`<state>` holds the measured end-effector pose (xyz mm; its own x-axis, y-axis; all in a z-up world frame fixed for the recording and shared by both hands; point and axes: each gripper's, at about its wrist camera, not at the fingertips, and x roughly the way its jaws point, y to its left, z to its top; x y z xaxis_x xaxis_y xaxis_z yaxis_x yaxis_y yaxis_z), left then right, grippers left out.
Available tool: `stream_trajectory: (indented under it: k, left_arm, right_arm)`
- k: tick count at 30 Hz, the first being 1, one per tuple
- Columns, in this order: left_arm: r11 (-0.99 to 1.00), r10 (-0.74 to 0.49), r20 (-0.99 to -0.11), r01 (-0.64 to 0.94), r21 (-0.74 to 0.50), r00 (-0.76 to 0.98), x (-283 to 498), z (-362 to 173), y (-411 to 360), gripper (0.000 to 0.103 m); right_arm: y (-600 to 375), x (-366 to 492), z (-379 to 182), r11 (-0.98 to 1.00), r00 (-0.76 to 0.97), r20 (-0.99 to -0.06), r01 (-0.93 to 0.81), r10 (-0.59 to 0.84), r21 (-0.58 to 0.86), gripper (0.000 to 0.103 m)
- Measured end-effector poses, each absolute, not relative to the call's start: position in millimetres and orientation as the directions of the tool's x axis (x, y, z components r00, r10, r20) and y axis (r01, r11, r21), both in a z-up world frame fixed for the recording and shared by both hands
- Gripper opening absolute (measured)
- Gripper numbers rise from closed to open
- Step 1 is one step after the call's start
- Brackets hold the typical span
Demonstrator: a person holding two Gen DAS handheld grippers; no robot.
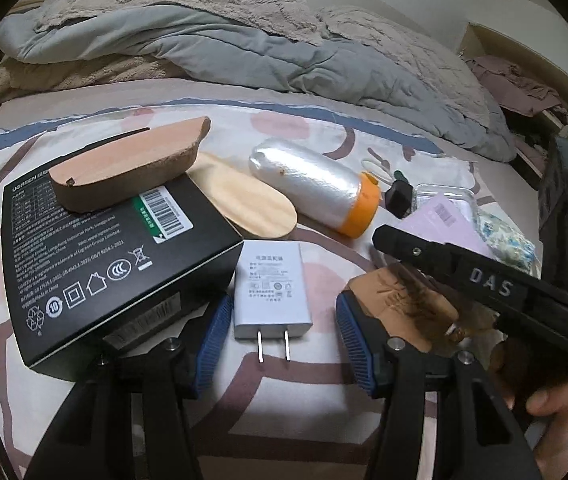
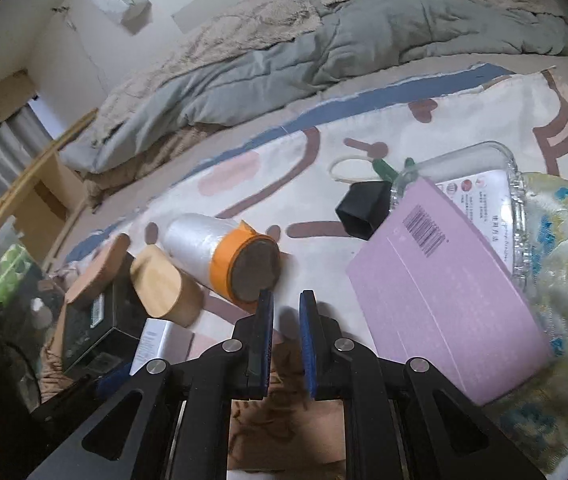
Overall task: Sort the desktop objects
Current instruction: 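Lower the left tool onto the white charger while the right tool reaches the wooden tag, then close the left tool on the white charger and lift it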
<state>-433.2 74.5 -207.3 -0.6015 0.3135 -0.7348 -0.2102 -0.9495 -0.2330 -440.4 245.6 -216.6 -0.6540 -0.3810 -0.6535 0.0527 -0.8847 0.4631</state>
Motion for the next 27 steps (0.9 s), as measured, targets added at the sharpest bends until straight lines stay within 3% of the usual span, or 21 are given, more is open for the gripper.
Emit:
stream_trajectory:
  k: [7, 9, 13, 27]
  left_arm:
    - [-0.975, 0.219, -0.759, -0.172, -0.142, -0.613, -439.2, -209.6, 86.3, 0.054]
    - [-0.978, 0.209, -0.757, -0.150, -0.147, -0.619, -440.4, -210.9, 84.0, 0.036]
    - [-0.967, 0.255, -0.754, -0.142, -0.213, -0.605, -441.3, -212.1, 68.2, 0.036]
    - [-0.981, 0.168, -0.789, -0.180, -0.074, -0.591, -362.3, -210.9, 54.4, 0.035]
  right_arm:
    - [244.7, -439.1, -217.9, -0.868, -0.639, -0.641, 0.090, -0.426, 0.488, 0.014]
    - [244.1, -439.2, -220.5, -0.864, -0.621, -0.647, 0.101, -0.441, 0.492, 0.014]
    - [237.9, -440.1, -221.3, -0.882, -0.608, -0.670, 0.111, -0.425, 0.459, 0.014]
    - [211.8, -396.3, -217.6, -0.945, -0.583, -0.745, 0.160, -0.323, 0.284, 0.014]
